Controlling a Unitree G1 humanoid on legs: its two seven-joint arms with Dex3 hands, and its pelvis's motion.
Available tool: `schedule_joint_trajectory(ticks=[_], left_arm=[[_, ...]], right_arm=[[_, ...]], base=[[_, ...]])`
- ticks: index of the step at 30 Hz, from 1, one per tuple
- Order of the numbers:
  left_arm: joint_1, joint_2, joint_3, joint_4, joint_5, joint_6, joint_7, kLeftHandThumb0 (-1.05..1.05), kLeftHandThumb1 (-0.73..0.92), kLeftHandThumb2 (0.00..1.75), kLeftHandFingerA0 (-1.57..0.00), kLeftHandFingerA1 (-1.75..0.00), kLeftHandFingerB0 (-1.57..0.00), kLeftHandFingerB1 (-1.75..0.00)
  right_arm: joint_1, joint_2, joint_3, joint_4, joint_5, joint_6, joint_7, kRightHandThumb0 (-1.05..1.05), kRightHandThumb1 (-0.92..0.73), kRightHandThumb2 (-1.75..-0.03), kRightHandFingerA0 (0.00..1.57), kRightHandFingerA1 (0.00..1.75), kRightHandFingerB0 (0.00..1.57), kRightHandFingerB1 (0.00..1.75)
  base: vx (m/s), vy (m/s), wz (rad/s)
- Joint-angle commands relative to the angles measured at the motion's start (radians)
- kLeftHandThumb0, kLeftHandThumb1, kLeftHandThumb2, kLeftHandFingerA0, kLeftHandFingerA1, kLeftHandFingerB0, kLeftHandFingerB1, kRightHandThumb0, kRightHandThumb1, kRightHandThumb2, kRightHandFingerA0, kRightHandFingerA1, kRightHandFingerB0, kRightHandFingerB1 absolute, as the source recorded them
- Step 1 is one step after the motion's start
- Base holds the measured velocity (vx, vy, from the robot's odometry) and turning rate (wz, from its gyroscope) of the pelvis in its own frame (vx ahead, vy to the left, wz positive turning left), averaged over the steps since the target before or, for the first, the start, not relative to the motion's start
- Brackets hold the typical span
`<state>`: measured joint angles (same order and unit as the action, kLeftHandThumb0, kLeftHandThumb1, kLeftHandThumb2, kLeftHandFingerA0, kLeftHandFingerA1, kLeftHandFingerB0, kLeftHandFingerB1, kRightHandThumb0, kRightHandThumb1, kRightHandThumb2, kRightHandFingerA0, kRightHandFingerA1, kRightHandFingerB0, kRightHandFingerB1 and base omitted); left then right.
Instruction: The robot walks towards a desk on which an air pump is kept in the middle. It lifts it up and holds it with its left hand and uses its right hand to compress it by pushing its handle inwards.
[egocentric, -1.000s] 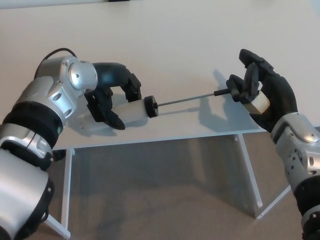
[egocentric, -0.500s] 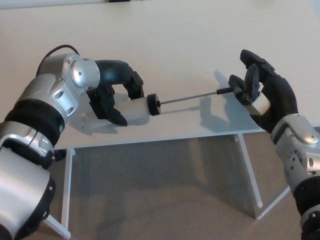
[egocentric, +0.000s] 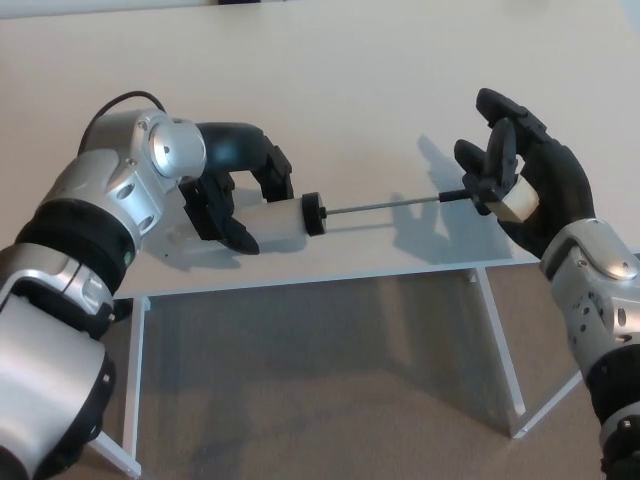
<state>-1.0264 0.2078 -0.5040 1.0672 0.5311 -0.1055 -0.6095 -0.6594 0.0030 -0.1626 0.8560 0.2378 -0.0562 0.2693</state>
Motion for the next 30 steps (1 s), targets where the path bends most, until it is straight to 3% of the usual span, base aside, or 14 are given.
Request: schedule_joint_trajectory(ticks=[1,4,5,6,7,8,9,15,16,21,22,25,26,30], left_arm=[[0.006,-0.017,-0.003,0.006,0.002,0.021,0.002,-0.18,0.78,0.64,-0.86,-0.89,-0.66,-0.92],[0.003,-0.025,-0.003,0.01,0.002,0.019,0.005,-0.17,0.76,0.64,-0.88,-0.91,-0.73,-0.9],[-0.002,-0.031,-0.005,0.009,0.004,0.023,0.004,-0.22,0.73,0.61,-0.95,-0.9,-0.73,-0.55],[-0.005,-0.034,-0.007,0.009,0.006,0.026,0.002,-0.22,0.73,0.61,-0.95,-0.9,-0.73,-0.55],[-0.009,-0.04,-0.009,0.009,0.007,0.03,0.002,-0.19,0.72,0.65,-0.95,-1.08,-0.69,-1.04],[-0.011,-0.044,-0.01,0.008,0.008,0.033,0.001,-0.19,0.72,0.65,-0.95,-1.08,-0.69,-1.04],[-0.016,-0.049,-0.013,0.006,0.011,0.039,0.0,-0.21,0.76,0.62,-0.95,-0.76,-0.7,-0.64],[-0.028,-0.059,-0.019,0.003,0.016,0.046,0.005,-0.2,0.76,0.62,-0.88,-0.74,-0.7,-0.54],[-0.028,-0.066,-0.014,-0.006,0.012,0.049,0.021,-0.29,0.73,0.63,-0.77,-0.5,-0.8,-0.55],[-0.027,-0.077,-0.005,-0.022,0.006,0.055,0.046,-0.29,0.73,0.63,-0.77,-0.5,-0.8,-0.55],[-0.039,-0.085,-0.008,-0.01,0.011,0.07,0.049,-0.21,0.73,0.62,-0.87,-0.68,-0.87,-0.53],[-0.06,-0.1,-0.016,0.006,0.022,0.087,0.057,-0.22,0.72,0.62,-0.85,-0.56,-0.85,-0.52],[-0.063,-0.101,-0.015,0.002,0.021,0.088,0.058,-0.26,0.72,0.63,-0.8,-0.53,-0.83,-0.54],[-0.075,-0.107,-0.012,0.0,0.019,0.103,0.057,-0.27,0.73,0.62,-0.84,-0.63,-0.73,-0.46]], right_arm=[[-0.012,0.011,0.015,-0.009,-0.021,-0.016,-0.008,-0.89,-0.79,-1.13,0.1,0.31,0.09,0.24],[-0.015,0.015,0.023,-0.003,-0.023,-0.025,0.002,-0.88,-0.81,-1.13,0.09,0.27,0.09,0.22],[-0.017,0.018,0.028,-0.001,-0.025,-0.022,0.003,-0.88,-0.81,-1.15,0.0,0.24,0.15,0.23],[-0.017,0.02,0.031,0.0,-0.026,-0.019,0.004,-0.88,-0.81,-1.15,0.0,0.24,0.15,0.23],[-0.017,0.024,0.033,-0.001,-0.026,-0.015,0.001,-0.87,-0.8,-1.14,0.0,0.25,0.14,0.23],[-0.016,0.027,0.033,-0.001,-0.026,-0.013,-0.001,-0.87,-0.8,-1.14,0.0,0.25,0.14,0.23],[-0.016,0.034,0.033,0.002,-0.026,-0.019,-0.012,-0.87,-0.81,-1.13,0.0,0.29,0.14,0.25],[-0.016,0.046,0.03,0.007,-0.029,-0.033,-0.031,-0.86,-0.81,-1.13,0.03,0.32,0.14,0.26],[-0.018,0.053,0.023,0.01,-0.026,-0.043,-0.045,-0.87,-0.85,-0.8,0.07,0.26,0.11,0.22],[-0.022,0.065,0.01,0.016,-0.024,-0.062,-0.067,-0.87,-0.85,-0.8,0.07,0.26,0.11,0.22],[-0.029,0.067,0.003,0.026,-0.024,-0.066,-0.084,-0.87,-0.8,-0.85,0.11,0.3,0.09,0.25],[-0.044,0.067,-0.007,0.049,-0.035,-0.084,-0.12,-0.87,-0.81,-0.86,0.11,0.31,0.08,0.25],[-0.046,0.065,-0.009,0.051,-0.036,-0.088,-0.122,-0.84,-0.92,-0.72,0.11,0.26,0.12,0.24],[-0.056,0.065,-0.016,0.06,-0.038,-0.098,-0.134,-0.87,-0.81,-0.84,0.11,0.32,0.09,0.26]], base=[[0.0,0.0,0.0],[0.0,0.0,0.0],[0.0,0.0,0.0],[0.0,0.0,0.0],[0.0,0.0,0.0],[0.0,0.0,0.0],[0.0,0.0,0.0],[0.0,0.0,0.0],[0.0,0.0,0.0],[0.0,0.0,0.0],[0.0,0.0,0.0],[0.0,0.0,0.0],[0.0,0.0,0.0],[0.0,0.0,0.0]])
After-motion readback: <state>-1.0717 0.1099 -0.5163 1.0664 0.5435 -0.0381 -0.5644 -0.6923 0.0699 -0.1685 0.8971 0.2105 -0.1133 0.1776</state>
